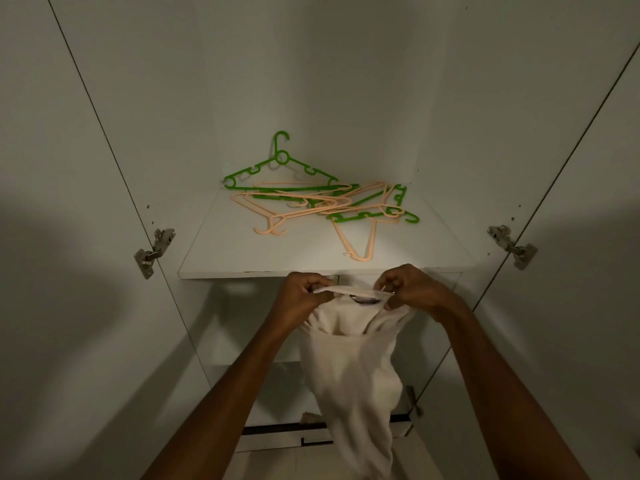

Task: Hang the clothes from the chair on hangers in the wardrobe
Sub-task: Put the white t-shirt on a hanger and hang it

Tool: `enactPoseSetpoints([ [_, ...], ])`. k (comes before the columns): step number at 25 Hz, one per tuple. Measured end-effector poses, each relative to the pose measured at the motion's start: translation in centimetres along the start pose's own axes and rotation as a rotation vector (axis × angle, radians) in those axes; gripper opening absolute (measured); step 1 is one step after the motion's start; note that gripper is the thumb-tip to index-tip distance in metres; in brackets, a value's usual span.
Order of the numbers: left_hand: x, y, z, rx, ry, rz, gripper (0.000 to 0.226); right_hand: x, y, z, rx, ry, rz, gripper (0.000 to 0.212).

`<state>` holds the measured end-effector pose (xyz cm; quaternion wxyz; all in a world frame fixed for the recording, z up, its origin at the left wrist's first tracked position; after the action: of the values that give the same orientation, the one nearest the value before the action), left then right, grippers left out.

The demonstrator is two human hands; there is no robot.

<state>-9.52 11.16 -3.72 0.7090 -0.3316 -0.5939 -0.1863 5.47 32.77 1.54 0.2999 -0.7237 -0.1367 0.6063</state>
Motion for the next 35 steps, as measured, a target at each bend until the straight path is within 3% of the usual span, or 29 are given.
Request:
enactPoseSetpoints([
  [3, 1.0, -0.2, -0.1, -0.059, -0.051, 0.041, 0.019, 1.3, 1.4, 0.1, 0.412, 0.072, -0.310, 0.025],
  [6, 2.0, -1.1, -0.3, -0.099, -0.053, 0.186, 0.027, 0.8, 3.3, -0.3, 0.591, 0.088, -0.593, 0.017],
  [11, 3.3, -3.1, -0.4, 0.416, 0.029, 0.453, 0.016, 0.6, 4.7, -0.6, 0.528, 0.170, -0.828, 0.014],
  [13, 3.2, -3.5, -0.4, 0.489, -0.009, 0.527, 0.009, 1.4, 4.9, -0.6, 0.505, 0.195, -0.745, 0.018],
  [16, 2.5, -3.7, -0.1, 0.427, -0.093, 0.616, 0.029, 2.3, 4.7, -0.3, 0.426, 0.089, -0.409, 0.021],
  [19, 2.1, -3.9, 0.3, 0.370, -0.193, 0.472, 0.034, 1.9, 4.6, -0.5, 0.258, -0.033, -0.209, 0.024],
  [23, 2.2, -4.1, 0.6, 0.301, -0.148, 0.272, 0.037, 2.2, 4.8, -0.5, 0.257, -0.072, 0.029, 0.035],
  [30, 2.4, -3.7, 2.9, 0.285, -0.142, 0.265, 0.033, 2.5, 4.5, 1.4, 0.105, 0.083, 0.358, 0.029],
  [35, 3.5, -3.5, 6.9, 0.381, -0.267, 0.252, 0.021, 2.1, 1.2, 7.5, 0.264, 0.039, 0.414, 0.010],
])
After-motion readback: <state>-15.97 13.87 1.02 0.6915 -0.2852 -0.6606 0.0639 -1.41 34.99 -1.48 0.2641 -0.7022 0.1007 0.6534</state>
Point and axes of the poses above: each hand's wrist, its own z-axis towards the middle knuckle, its own y-axis out of the palm, x = y × z, the point moved 1 cm from there along z, towards the middle knuckle, and after that the axes turned 8 degrees about -y, right-handed, at the moved point
